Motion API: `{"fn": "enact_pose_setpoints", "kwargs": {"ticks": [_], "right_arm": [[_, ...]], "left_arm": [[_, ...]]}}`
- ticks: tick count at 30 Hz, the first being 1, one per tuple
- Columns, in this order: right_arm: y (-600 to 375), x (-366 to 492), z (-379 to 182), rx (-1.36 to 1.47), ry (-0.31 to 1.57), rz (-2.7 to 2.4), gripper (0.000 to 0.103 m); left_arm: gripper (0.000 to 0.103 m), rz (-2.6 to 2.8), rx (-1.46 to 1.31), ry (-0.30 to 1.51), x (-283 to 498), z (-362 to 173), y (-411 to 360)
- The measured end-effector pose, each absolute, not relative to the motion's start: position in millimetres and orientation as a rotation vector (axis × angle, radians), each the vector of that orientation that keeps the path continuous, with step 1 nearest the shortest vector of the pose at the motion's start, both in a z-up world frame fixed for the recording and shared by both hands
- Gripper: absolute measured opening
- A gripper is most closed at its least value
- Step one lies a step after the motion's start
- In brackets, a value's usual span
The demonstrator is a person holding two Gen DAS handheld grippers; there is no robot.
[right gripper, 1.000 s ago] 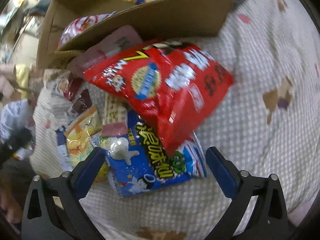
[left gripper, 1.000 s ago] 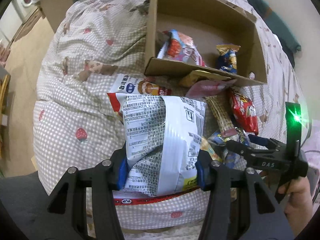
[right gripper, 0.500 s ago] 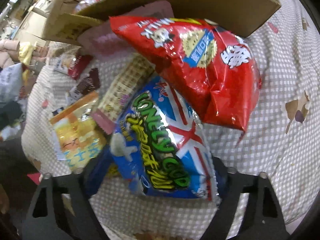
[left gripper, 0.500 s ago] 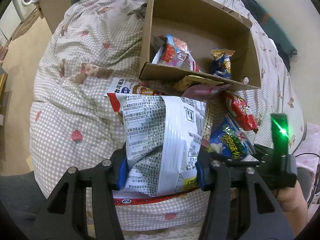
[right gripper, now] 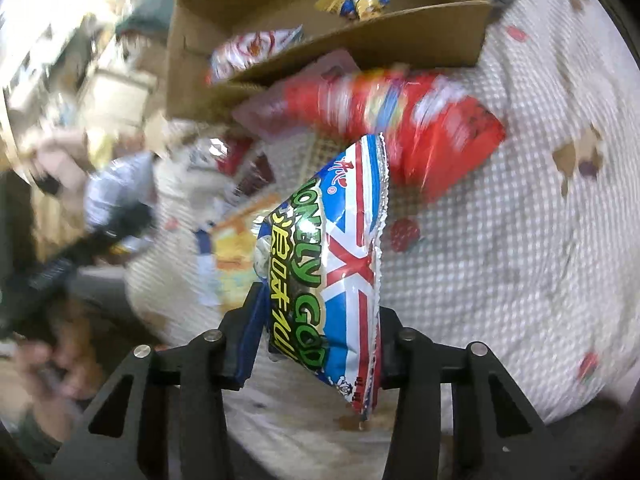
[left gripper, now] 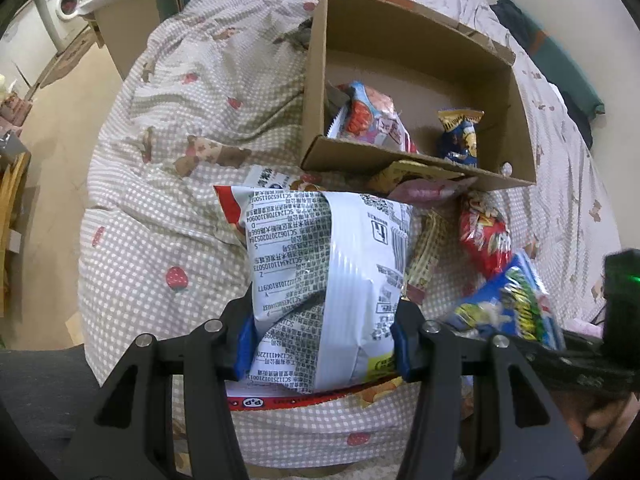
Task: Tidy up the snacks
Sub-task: 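Carry both bags into the box and open both tools to release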
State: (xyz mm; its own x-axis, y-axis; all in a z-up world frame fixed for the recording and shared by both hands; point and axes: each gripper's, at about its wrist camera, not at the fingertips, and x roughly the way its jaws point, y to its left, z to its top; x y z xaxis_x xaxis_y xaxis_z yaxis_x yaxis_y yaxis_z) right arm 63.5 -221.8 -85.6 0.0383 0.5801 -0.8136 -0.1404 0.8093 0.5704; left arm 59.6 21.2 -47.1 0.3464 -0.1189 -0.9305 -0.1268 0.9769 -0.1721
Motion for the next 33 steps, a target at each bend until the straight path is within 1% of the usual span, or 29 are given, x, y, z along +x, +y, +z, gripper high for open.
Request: {"fn": "enact_pose_setpoints", "kwargs": {"ticks": [1, 2, 16, 24, 33], "right_arm": [[-222, 58, -79, 0.378, 1.416, 0.58, 0.043], [-226, 55, -74, 0.375, 1.401, 0.581, 0.036], [-274, 51, -17, 0.535, 1.086, 0.645, 0.034], [-281, 91, -12, 0.563, 1.049, 0.618, 0.034], [-259, 151, -13, 0.562, 1.048, 0.585, 0.034]], "left_arm": [[0.049, 0.013, -0.223, 1.205, 59, -45, 21], [0.049, 0.02, -0.217, 1.192, 59, -43, 21], [0.049, 0.042, -0.187, 1.052, 53, -16, 22], [0.049, 0.026, -0.199, 1.023, 81, 9, 19], [0.049, 0.018, -0.167, 1.017, 143, 20, 6]]}}
